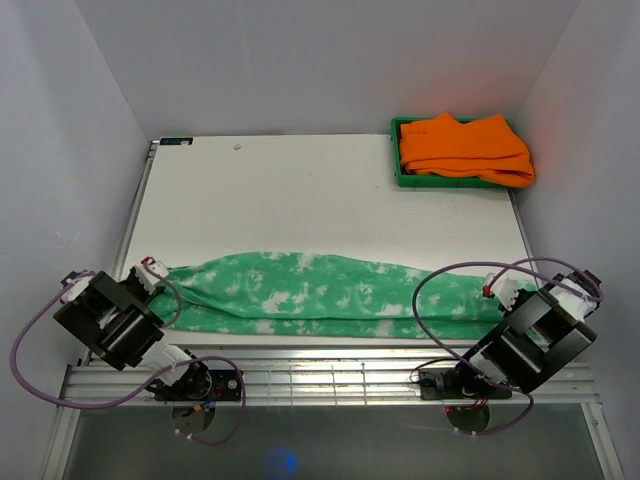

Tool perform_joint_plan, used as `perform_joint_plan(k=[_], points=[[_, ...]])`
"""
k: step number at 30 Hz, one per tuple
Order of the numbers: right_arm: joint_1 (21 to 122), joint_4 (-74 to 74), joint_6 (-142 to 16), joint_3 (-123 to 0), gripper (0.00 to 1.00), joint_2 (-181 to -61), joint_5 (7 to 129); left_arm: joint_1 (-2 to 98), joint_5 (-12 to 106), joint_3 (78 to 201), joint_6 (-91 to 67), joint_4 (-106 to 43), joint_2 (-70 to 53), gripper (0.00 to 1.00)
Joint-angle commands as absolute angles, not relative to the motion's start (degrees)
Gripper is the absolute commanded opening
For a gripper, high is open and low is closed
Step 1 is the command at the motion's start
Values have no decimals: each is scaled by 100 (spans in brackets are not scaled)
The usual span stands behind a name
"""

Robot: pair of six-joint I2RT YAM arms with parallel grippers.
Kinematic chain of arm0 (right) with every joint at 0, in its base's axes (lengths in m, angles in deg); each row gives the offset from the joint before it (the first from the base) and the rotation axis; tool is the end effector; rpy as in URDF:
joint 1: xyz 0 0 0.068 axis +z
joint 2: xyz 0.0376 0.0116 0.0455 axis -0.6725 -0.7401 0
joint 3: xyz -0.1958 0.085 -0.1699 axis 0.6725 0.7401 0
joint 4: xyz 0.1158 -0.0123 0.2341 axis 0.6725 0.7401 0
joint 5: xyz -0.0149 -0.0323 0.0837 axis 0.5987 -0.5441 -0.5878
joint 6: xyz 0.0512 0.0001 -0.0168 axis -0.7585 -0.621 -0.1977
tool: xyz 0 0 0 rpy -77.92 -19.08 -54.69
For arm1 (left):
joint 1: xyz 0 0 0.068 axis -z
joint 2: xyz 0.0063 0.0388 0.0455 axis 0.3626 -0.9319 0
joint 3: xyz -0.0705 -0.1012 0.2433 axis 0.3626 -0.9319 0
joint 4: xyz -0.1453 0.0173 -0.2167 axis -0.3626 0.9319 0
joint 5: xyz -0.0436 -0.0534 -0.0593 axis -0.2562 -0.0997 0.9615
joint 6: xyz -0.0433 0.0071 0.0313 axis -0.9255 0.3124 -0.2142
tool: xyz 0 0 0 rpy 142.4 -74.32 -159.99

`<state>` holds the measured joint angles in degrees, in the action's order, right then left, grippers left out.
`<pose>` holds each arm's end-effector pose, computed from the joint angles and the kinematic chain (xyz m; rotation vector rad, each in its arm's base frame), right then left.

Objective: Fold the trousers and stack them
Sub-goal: Fold the trousers

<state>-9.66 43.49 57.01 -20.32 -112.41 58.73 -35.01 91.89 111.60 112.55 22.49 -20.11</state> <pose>0.1232 -0.1403 0.1558 -1.4684 2.4111 -0.1516 0.1453 0.1664 0.1587 1.0112 1.9761 -0.2011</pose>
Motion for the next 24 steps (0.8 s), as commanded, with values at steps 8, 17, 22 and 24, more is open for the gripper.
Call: perform_joint_plan(k=[8,17,22,24], points=[[-195,3496,6215,-3735,8,-12829,5969,-1899,9329,12308,9836,250,-2063,0],[-195,4068,6127,-4413,8,-12882,5564,-1601,9911,12424,8131,-4719,-1702,0],[-203,4024,6224,-4351,8,-12829,5643,-1556,9945,12197,8401,-5102,-1826,0],[-291,4076,6258,-4404,8,-12812,5643,-1758,10461,11881,8359,-5165,-1668,0]])
